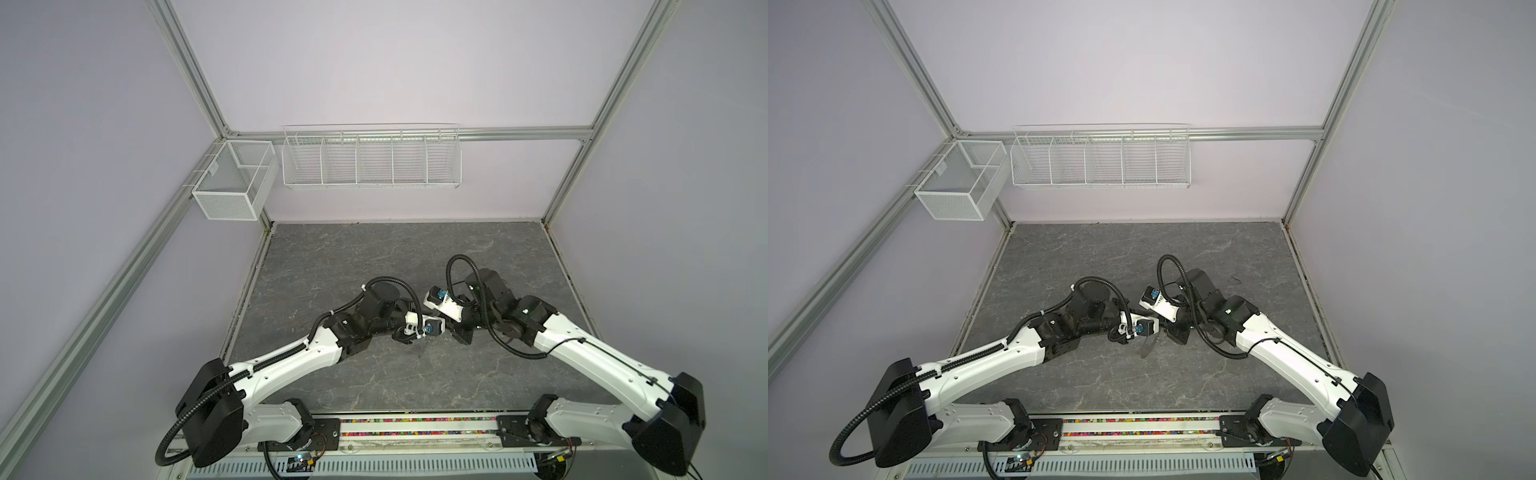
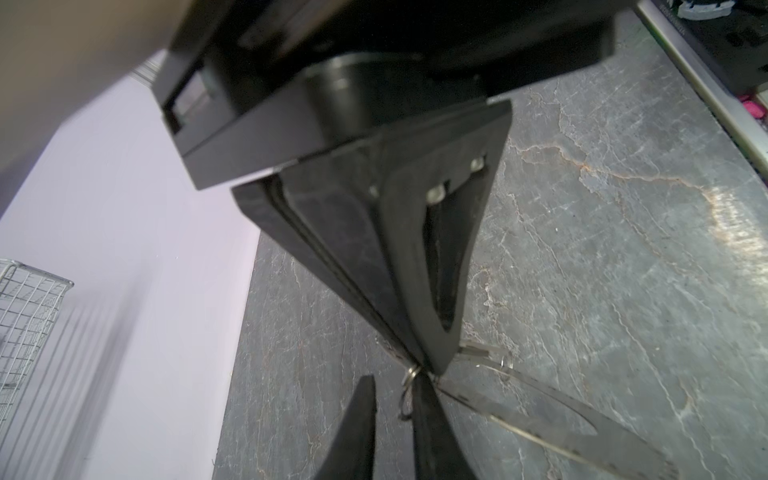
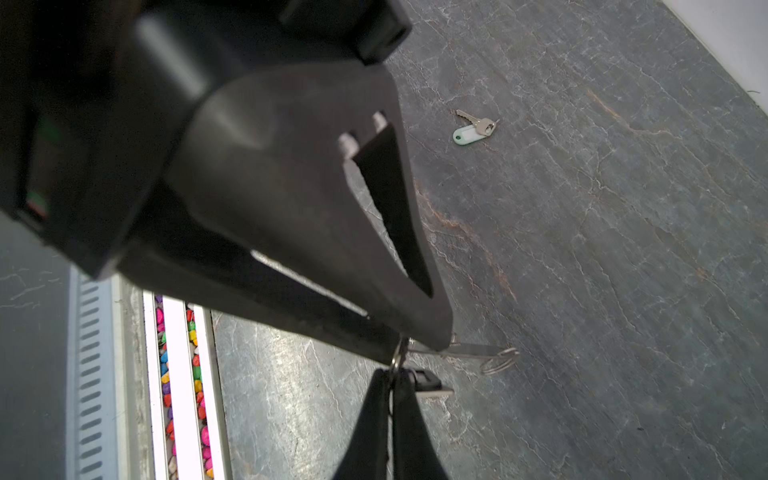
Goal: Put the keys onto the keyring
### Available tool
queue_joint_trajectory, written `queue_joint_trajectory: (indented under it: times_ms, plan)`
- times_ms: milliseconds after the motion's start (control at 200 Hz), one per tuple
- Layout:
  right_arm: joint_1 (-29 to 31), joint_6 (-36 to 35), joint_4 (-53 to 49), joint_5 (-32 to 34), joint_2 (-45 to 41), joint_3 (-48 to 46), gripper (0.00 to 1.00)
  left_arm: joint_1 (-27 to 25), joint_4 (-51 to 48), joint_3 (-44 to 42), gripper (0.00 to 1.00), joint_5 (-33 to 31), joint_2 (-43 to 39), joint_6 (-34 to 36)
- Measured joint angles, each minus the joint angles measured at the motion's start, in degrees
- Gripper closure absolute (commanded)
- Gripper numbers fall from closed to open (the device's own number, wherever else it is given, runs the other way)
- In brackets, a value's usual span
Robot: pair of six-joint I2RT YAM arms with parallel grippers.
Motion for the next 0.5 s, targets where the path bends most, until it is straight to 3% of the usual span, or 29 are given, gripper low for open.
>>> queue_joint_trajectory:
  times_ms: [210,385,500]
  plan:
    - [0.9,-1.1,0.0,1.6,0.0,0.0,0.93,-0.2,-1.3,0.3,0.88,-0.6,0.2,0.2]
    - [1.4,-2.2,0.0,3.1,0.0,0.0,0.93,-0.3,-2.2,0.5,1.00,-0.4,0.2,0.5]
    - [1.6,-2.4,0.2,3.9,0.0,0.0,0.86,-0.3,-2.9,0.7,1.00,-0.1,0.2,0.5]
